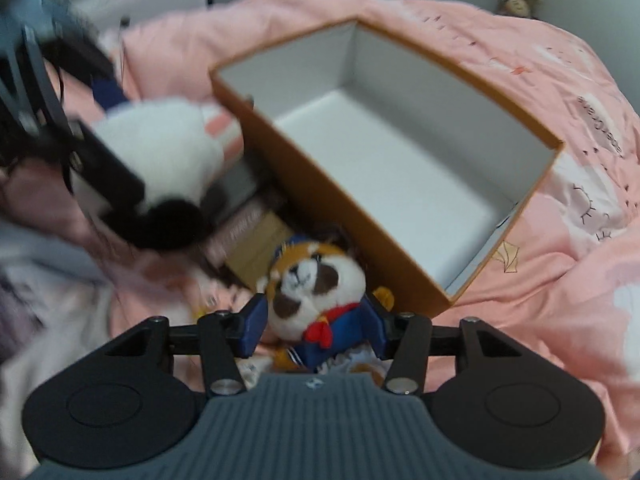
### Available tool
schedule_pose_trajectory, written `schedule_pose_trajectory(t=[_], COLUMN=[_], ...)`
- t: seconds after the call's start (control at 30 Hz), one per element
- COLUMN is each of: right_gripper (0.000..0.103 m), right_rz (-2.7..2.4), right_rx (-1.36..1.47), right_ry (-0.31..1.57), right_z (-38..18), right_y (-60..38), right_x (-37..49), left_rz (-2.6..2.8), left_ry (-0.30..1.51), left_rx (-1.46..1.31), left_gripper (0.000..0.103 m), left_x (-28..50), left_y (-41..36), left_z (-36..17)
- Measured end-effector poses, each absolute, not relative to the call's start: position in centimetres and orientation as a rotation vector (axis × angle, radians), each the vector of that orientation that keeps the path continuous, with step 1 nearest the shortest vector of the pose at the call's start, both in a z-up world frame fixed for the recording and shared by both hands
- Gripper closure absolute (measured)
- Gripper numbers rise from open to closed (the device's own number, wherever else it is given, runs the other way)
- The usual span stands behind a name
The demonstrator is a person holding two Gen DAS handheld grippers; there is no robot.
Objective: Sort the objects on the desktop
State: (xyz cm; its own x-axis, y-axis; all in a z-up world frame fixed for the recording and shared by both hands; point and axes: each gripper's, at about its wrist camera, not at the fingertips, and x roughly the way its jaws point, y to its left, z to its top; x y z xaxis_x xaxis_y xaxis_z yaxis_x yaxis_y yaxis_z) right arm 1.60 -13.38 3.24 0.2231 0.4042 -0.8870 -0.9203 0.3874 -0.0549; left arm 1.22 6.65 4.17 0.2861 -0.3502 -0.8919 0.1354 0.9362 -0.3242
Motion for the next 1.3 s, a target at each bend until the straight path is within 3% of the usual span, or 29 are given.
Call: schedule_pose_trajectory(t=[0.23,0.33,0.4,0.6,0.97,1.3], right_gripper=[0.038,0.029,0.037,0.046,0.048,0.048], right_rz=[1.020,1.037,1.000,0.973,1.089,0.913], right_rx=[-0.641,-0.665,-0.716,-0.651,-0.191,0.013], right_ry=[1.008,1.028,1.013,0.967,0.962,0.944], right_z=[1.2,0.2,-0.9,0.9,8.8,9.0], right_y=[-13.8,-13.4,-13.0,-14.1,-16.1,-11.1], right_x=[3.8,3.6,3.1,2.7,5.3,11.7], left_rz=[-0.339,-0.340,-0.337,-0.338,-0.316,-0.233], left_ry=[1.228,1.228,1.225,1.178,1.024,0.931], left_rx=[-0.193,-0.191,-0.184,-0.120,0.003,0.074], left_gripper=[0.020,0.020,0.020,0.020,0.021,0.021], left_x=[1.0,1.0,1.0,0.6,1.0,6.5], left_y=[6.6,6.6,6.6,6.0,5.8,7.1], left_z=[4.5,4.4,4.5,5.3,8.1,8.8])
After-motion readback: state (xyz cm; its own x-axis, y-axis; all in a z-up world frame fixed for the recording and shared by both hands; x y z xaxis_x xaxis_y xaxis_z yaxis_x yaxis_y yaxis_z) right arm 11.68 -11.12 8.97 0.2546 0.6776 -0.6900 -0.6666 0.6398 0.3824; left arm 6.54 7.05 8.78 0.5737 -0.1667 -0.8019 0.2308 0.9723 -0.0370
